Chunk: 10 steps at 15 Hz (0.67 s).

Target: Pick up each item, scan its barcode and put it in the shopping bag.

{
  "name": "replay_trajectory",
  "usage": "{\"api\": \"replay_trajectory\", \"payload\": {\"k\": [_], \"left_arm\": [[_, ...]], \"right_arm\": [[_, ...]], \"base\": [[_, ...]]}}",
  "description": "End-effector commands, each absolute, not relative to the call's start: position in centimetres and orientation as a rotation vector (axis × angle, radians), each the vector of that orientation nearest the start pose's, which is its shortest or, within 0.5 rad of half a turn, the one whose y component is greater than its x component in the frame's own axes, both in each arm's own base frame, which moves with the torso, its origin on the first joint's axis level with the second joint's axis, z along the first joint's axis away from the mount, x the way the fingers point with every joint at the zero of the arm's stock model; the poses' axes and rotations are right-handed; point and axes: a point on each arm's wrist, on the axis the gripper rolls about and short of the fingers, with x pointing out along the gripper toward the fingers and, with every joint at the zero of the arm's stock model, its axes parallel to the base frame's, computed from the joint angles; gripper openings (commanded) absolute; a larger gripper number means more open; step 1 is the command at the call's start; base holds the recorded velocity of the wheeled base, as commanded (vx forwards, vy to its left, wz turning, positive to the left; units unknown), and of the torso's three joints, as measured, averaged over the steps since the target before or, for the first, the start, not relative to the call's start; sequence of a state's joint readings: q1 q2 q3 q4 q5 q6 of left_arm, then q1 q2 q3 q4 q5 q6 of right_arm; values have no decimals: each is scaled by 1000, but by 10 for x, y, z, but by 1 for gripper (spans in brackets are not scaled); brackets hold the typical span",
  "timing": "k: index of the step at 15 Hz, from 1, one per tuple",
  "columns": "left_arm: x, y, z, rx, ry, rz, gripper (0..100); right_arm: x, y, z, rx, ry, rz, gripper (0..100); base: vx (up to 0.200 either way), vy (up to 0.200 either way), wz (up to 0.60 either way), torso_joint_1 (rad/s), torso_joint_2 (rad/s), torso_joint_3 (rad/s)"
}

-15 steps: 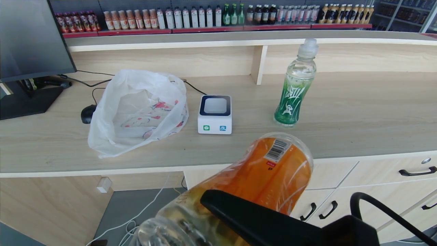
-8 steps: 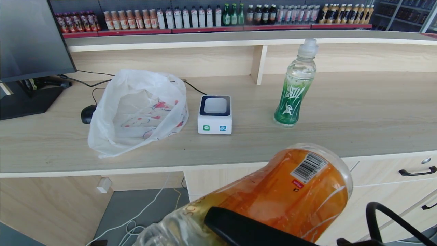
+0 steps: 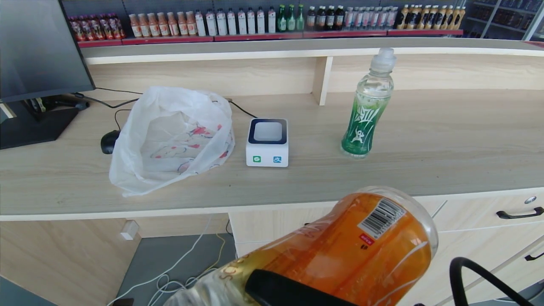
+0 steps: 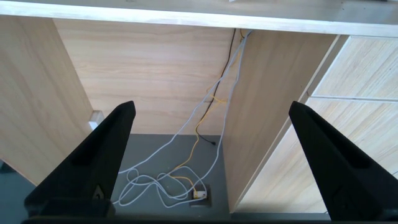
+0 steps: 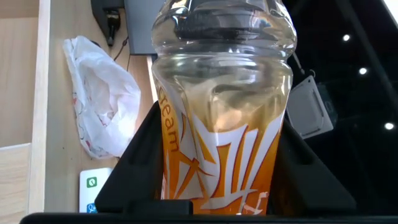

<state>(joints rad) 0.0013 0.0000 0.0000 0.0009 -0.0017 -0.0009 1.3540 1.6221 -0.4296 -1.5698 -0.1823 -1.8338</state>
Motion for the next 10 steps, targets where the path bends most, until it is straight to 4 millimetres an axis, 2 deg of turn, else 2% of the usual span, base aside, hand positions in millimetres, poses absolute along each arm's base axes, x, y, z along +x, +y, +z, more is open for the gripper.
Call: {"api": "replay_trajectory", "payload": {"k": [1,10], "left_arm": [[-23,0,75,-2,0,0,100],[-23,0,75,-2,2,0,100]], "right_arm": [[57,239,202,-1325,-1188,521,0],[57,239,202,-1317,-1186,522,0]], "base": [[0,0,0,0,0,0],[0,0,0,0,0,0]]}}
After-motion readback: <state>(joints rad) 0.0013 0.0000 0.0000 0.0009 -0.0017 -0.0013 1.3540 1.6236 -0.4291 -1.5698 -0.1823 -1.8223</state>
